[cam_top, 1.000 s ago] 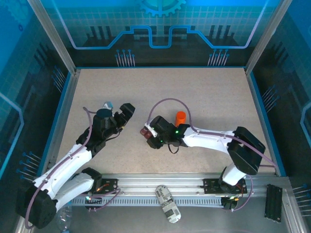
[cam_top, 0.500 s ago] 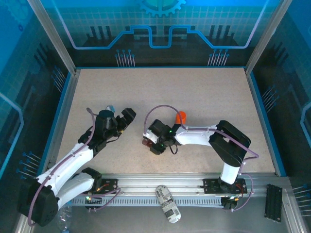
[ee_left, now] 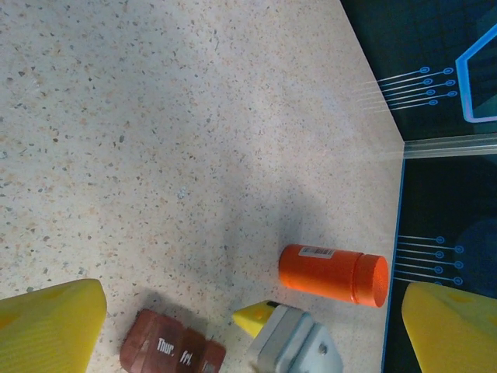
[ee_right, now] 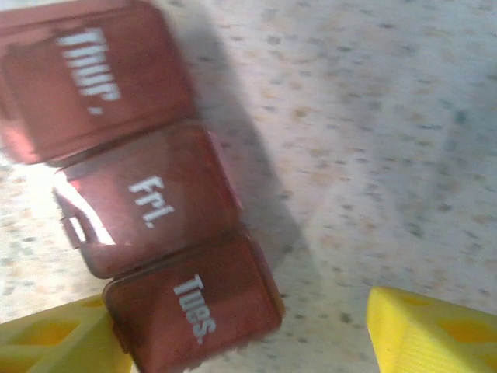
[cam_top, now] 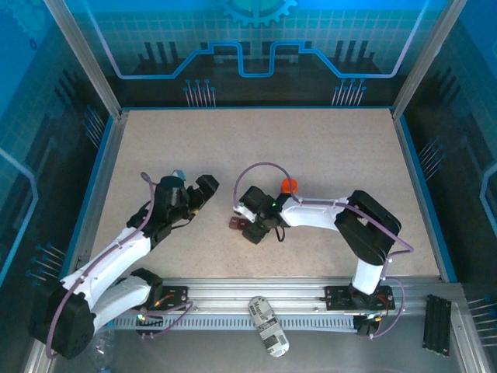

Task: Sort the pills into containers

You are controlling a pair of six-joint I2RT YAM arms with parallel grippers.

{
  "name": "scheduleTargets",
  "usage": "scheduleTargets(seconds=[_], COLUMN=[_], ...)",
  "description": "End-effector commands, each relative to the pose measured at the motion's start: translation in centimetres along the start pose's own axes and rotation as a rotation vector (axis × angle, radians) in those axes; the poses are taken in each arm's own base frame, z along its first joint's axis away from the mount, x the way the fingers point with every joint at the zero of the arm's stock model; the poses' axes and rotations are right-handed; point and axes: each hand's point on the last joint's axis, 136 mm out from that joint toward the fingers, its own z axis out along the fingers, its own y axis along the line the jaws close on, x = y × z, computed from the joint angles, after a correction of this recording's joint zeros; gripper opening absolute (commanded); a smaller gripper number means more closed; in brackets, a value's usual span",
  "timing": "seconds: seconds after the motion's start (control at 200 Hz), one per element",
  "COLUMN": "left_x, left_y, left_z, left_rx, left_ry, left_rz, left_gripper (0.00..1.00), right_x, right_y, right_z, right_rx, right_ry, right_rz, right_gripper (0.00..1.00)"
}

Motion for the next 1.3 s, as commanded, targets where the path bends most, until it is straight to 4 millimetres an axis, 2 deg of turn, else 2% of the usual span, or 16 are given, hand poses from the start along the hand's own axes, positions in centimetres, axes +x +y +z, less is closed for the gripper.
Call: scheduleTargets(seconds=[0.0,0.05,0.12,0.235,0.41,0.475,0.565,0.64,0.745,0.926,1.296], left_x=[0.2,0.3,0.2,0.2,0.3,0.8,1.9,3.1,5.0,6.7,9.1], left_y=[-0.1,-0.2,-0.2,-0.2,0.2,0.5,1.1,1.8,3.0,4.8,4.8], left_z=[0.3,0.4,0.5,0.7,0.7,0.7,0.8,1.0,1.2,1.5,3.3], left_rx=[0.014,0.013,0.007,-0.016,-0.086,-0.107,-0.129,-0.152,-0.204,-0.314,-0.418], left_ry=[0.017,0.021,0.023,0.036,0.077,0.116,0.188,0.252,0.321,0.345,0.363], left_rz=[0.035,0.040,0.052,0.093,0.230,0.280,0.331,0.363,0.444,0.615,0.916], left_gripper=[0.99,0.99,0.99,0.99,0.99,0.99,0.99,0.99,0.99,0.99,0.99], right_x=[-0.1,-0.6,-1.4,-2.9,-5.3,-6.1,-7.0,-7.7,-7.8,-6.5,-4.3], right_y=[-3.8,-4.8,-5.1,-4.1,-2.6,-2.7,-3.2,-3.5,-4.2,-5.1,-4.7], right_z=[-0.5,-0.8,-1.3,-3.1,-7.3,-8.5,-9.1,-8.6,-7.1,-4.3,-1.4], right_rx=[0.120,0.132,0.097,0.021,-0.135,-0.189,-0.262,-0.321,-0.287,-0.199,-0.121], right_ry=[0.027,0.013,-0.021,-0.090,-0.216,-0.256,-0.299,-0.308,-0.264,-0.185,-0.106], right_rz=[0.101,0.147,0.181,0.219,0.374,0.471,0.593,0.664,0.708,0.735,0.692], right_gripper=[0.76,0.76,0.75,0.75,0.75,0.75,0.75,0.74,0.72,0.71,0.70])
